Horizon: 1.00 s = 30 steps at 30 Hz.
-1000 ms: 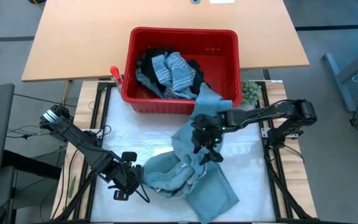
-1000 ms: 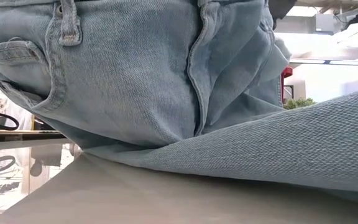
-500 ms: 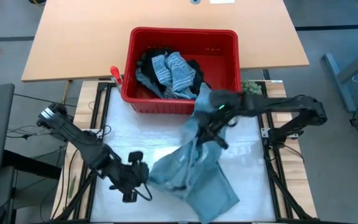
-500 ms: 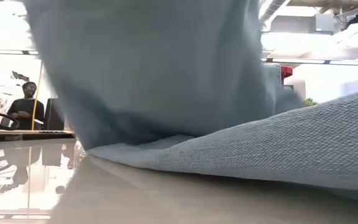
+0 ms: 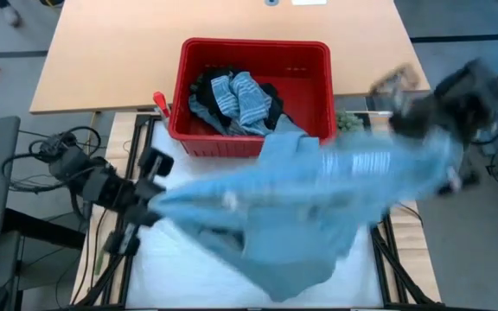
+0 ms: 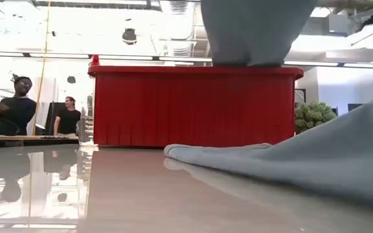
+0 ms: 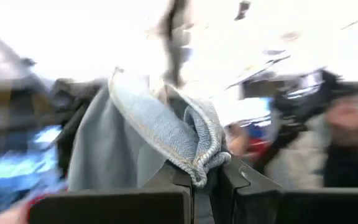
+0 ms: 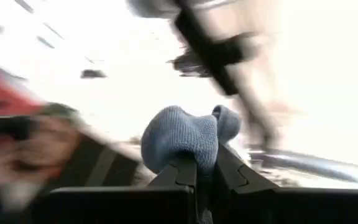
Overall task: Fold Laundry from Bin
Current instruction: Fold the light blue pants
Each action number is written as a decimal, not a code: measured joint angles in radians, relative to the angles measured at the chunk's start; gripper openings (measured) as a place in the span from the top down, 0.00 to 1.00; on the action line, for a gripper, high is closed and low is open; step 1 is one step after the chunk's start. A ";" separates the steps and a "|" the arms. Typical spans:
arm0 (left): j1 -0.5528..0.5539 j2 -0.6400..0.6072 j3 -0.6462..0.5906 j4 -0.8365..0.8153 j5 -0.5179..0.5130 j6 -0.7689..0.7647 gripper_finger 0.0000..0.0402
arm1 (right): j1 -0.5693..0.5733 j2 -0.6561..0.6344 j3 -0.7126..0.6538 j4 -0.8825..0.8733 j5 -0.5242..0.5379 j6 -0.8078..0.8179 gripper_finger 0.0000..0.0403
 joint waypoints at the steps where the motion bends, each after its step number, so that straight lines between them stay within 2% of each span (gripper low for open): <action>1: -0.002 0.004 -0.001 0.003 0.051 0.002 0.99 | 0.053 0.028 0.027 -0.041 -0.011 -0.036 0.91; 3: -0.010 0.016 -0.002 -0.004 0.130 0.002 0.99 | 0.147 0.086 0.061 -0.110 -0.012 -0.130 0.91; 5: -0.015 0.030 -0.002 0.006 0.195 0.014 0.99 | 0.219 0.134 0.075 -0.098 -0.016 -0.228 0.91; 8: -0.026 0.048 -0.002 0.018 0.283 0.079 0.99 | 0.289 0.160 0.078 -0.057 -0.009 -0.502 0.91; 10: -0.029 0.051 -0.002 0.027 0.292 0.121 0.99 | 0.306 0.162 0.078 -0.031 0.006 -0.637 0.91; 12: -0.032 0.046 -0.002 0.033 0.296 0.170 0.99 | 0.310 0.162 0.078 0.008 0.033 -0.670 0.91; 14: -0.032 0.039 -0.002 0.032 0.284 0.214 0.99 | 0.294 0.149 0.072 0.036 0.112 -0.672 0.91; 16: -0.034 0.032 -0.001 0.011 0.213 0.241 0.99 | 0.264 0.126 0.073 0.008 0.260 -0.654 0.91; 18: -0.035 0.021 0.000 -0.035 0.087 0.249 0.99 | 0.221 0.100 0.077 -0.063 0.407 -0.598 0.91; 20: -0.034 0.010 0.000 -0.118 -0.048 0.250 0.99 | 0.162 0.071 0.079 -0.199 0.480 -0.500 0.91; 23: -0.028 0.005 0.000 -0.267 -0.209 0.223 0.98 | 0.081 0.036 0.079 -0.460 0.475 -0.330 0.91; 25: -0.023 0.006 0.000 -0.385 -0.277 0.172 0.98 | 0.044 0.017 0.077 -0.663 0.456 -0.279 0.91; 28: -0.004 0.008 0.000 -0.583 -0.319 0.036 0.98 | 0.023 -0.017 0.075 -0.982 0.435 -0.262 0.91; 30: 0.017 0.016 0.000 -0.712 -0.324 -0.094 0.98 | 0.030 -0.036 0.070 -1.110 0.391 -0.217 0.91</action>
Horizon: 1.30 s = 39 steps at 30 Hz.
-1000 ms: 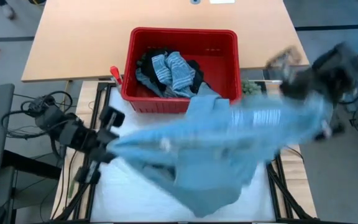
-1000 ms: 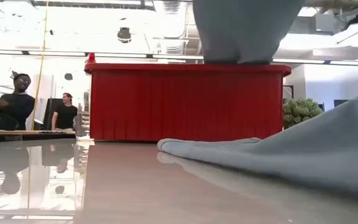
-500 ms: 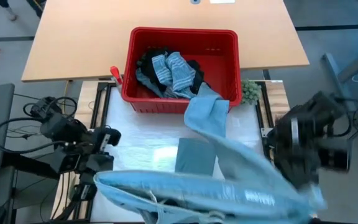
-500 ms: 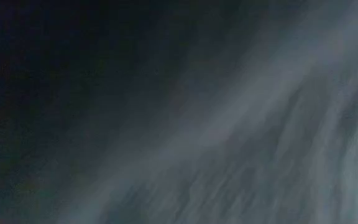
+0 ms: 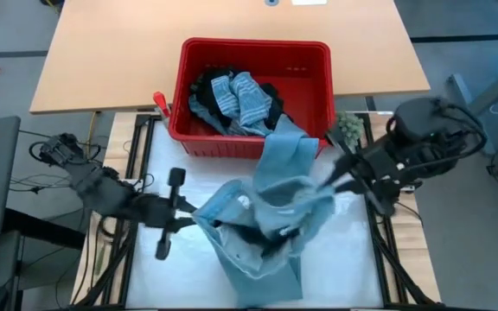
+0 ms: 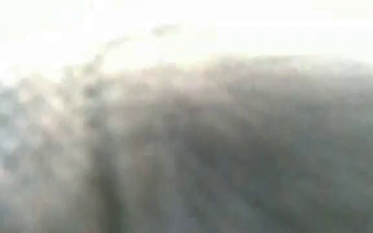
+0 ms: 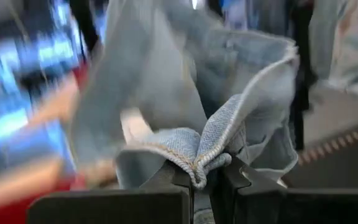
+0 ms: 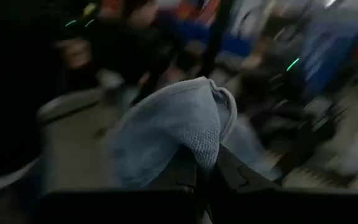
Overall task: Fold Laundry from Bin
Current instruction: Fold the light blue pants
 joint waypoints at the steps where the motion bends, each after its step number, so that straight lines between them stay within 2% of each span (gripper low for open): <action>1: 0.007 0.002 -0.002 -0.061 0.001 -0.068 0.98 | 0.011 -0.010 -0.010 -0.039 -0.021 0.026 0.91; 4: 0.032 0.003 -0.056 -0.121 -0.004 -0.267 0.97 | 0.062 -0.032 -0.043 -0.139 -0.033 0.124 0.91; 8: 0.045 0.003 -0.131 -0.138 0.010 -0.445 0.91 | 0.127 -0.063 -0.108 -0.156 0.016 0.241 0.91; 14: 0.044 0.003 -0.156 -0.158 0.105 -0.660 0.71 | 0.207 -0.103 -0.158 -0.155 0.076 0.346 0.91; 16: 0.044 0.003 -0.157 -0.166 0.138 -0.687 0.63 | 0.242 -0.114 -0.179 -0.164 0.104 0.375 0.91; 19: 0.050 0.000 -0.155 -0.197 0.204 -0.674 0.53 | 0.297 -0.141 -0.227 -0.165 0.146 0.430 0.91; 22: 0.065 -0.004 -0.134 -0.305 0.245 -0.655 0.47 | 0.352 -0.175 -0.294 -0.158 0.213 0.512 0.91; 23: 0.072 -0.007 -0.125 -0.339 0.225 -0.641 0.46 | 0.372 -0.188 -0.322 -0.149 0.240 0.538 0.91; 25: 0.092 -0.010 -0.116 -0.351 0.123 -0.585 0.45 | 0.412 -0.213 -0.386 -0.130 0.286 0.583 0.91; 27: 0.122 -0.003 -0.116 -0.345 0.032 -0.463 0.45 | 0.443 -0.239 -0.445 -0.104 0.323 0.617 0.91; 31: 0.239 0.071 -0.118 -0.281 -0.103 -0.095 0.47 | 0.475 -0.289 -0.534 -0.065 0.384 0.673 0.91; 35: 0.383 0.194 -0.120 -0.192 -0.139 0.213 0.48 | 0.479 -0.323 -0.583 -0.013 0.415 0.706 0.91; 36: 0.415 0.225 -0.121 -0.175 -0.153 0.222 0.48 | 0.478 -0.326 -0.591 0.002 0.415 0.705 0.91; 37: 0.448 0.255 -0.119 -0.149 -0.154 0.156 0.48 | 0.478 -0.328 -0.597 0.020 0.415 0.703 0.91; 38: 0.483 0.284 -0.103 -0.140 -0.115 0.033 0.48 | 0.478 -0.328 -0.598 0.030 0.415 0.701 0.91; 39: 0.522 0.304 -0.089 -0.131 -0.018 -0.112 0.48 | 0.478 -0.328 -0.598 0.033 0.415 0.702 0.91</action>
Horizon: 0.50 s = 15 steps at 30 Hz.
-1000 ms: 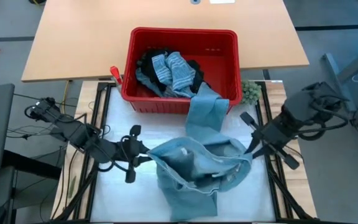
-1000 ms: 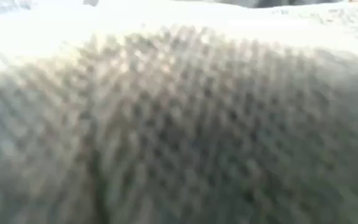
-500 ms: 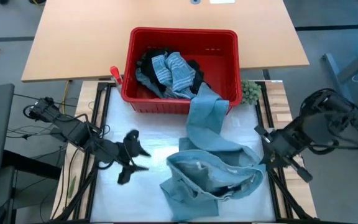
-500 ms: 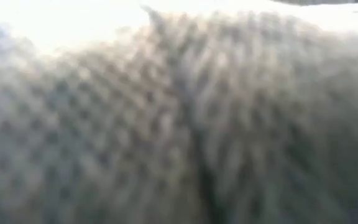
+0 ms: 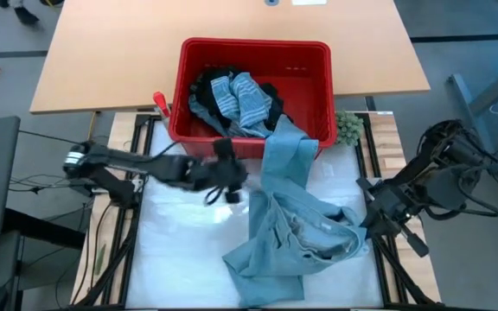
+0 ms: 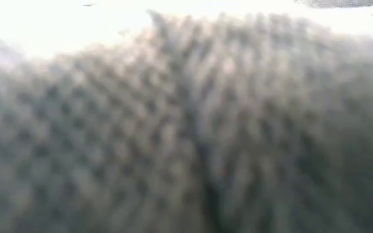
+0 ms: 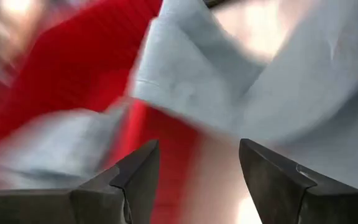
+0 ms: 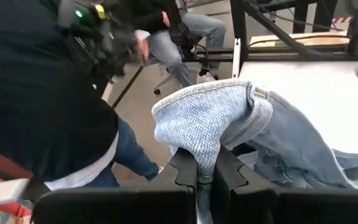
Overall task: Fold Laundry from Bin
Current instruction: Fold the light blue pants
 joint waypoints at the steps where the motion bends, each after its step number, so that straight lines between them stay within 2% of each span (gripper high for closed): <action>1: 0.036 0.012 0.007 0.006 0.133 -0.127 0.48 | 0.000 0.002 0.000 -0.001 0.000 0.001 0.91; 3: 0.097 0.035 0.008 0.037 0.371 -0.302 0.48 | 0.000 0.006 0.000 -0.001 0.000 0.001 0.91; 5: 0.123 0.062 0.009 0.059 0.465 -0.397 0.48 | 0.000 0.013 0.000 -0.001 -0.001 0.001 0.91; 9: 0.127 0.099 0.009 0.062 0.373 -0.514 0.48 | 0.000 0.021 0.000 -0.006 -0.008 0.000 0.91; 15: 0.144 0.197 0.008 0.156 0.317 -0.615 0.48 | 0.000 0.021 0.000 -0.009 -0.009 -0.029 0.91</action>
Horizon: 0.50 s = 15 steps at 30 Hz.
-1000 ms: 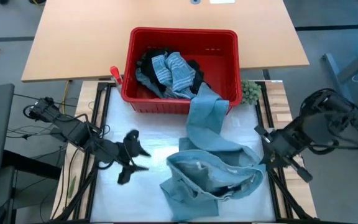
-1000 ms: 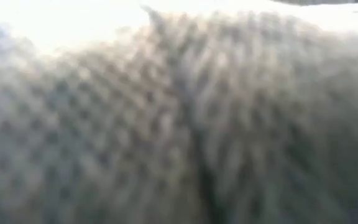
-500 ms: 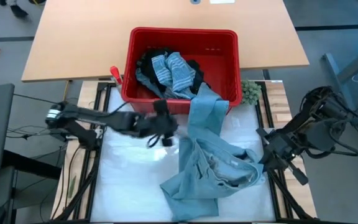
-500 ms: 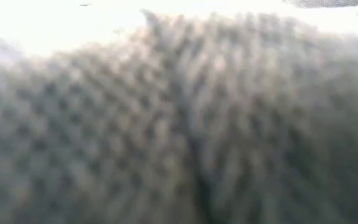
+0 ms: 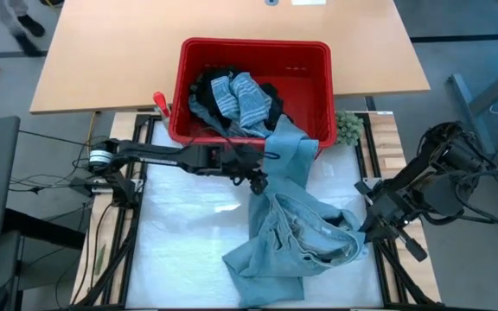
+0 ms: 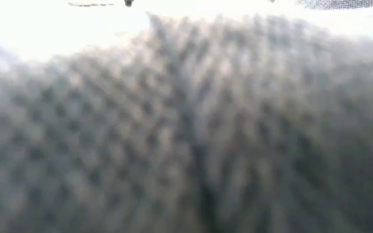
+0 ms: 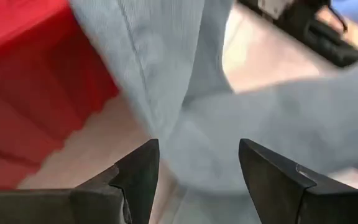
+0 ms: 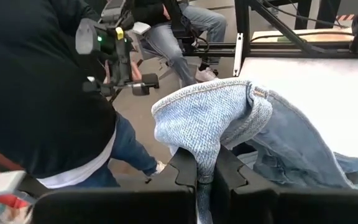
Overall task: Fold Laundry from Bin
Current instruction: Fold the light blue pants
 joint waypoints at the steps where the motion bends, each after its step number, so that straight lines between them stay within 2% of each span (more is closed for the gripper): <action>1: 0.001 0.012 0.001 0.008 -0.028 -0.010 0.48 | 0.000 0.000 0.000 -0.001 0.000 -0.012 0.91; 5: 0.007 0.069 0.001 0.021 -0.172 -0.052 0.48 | 0.000 0.000 0.000 -0.003 -0.004 -0.030 0.91; 9: 0.002 0.092 0.000 0.172 -0.111 -0.045 0.48 | 0.000 0.000 0.000 -0.012 -0.008 -0.033 0.91; 13: 0.002 0.099 0.001 0.266 -0.183 -0.065 0.49 | 0.000 0.000 0.000 -0.023 -0.008 -0.040 0.91; 15: 0.011 0.101 0.000 0.290 -0.183 -0.069 0.55 | 0.000 0.000 0.000 -0.023 -0.008 -0.057 0.91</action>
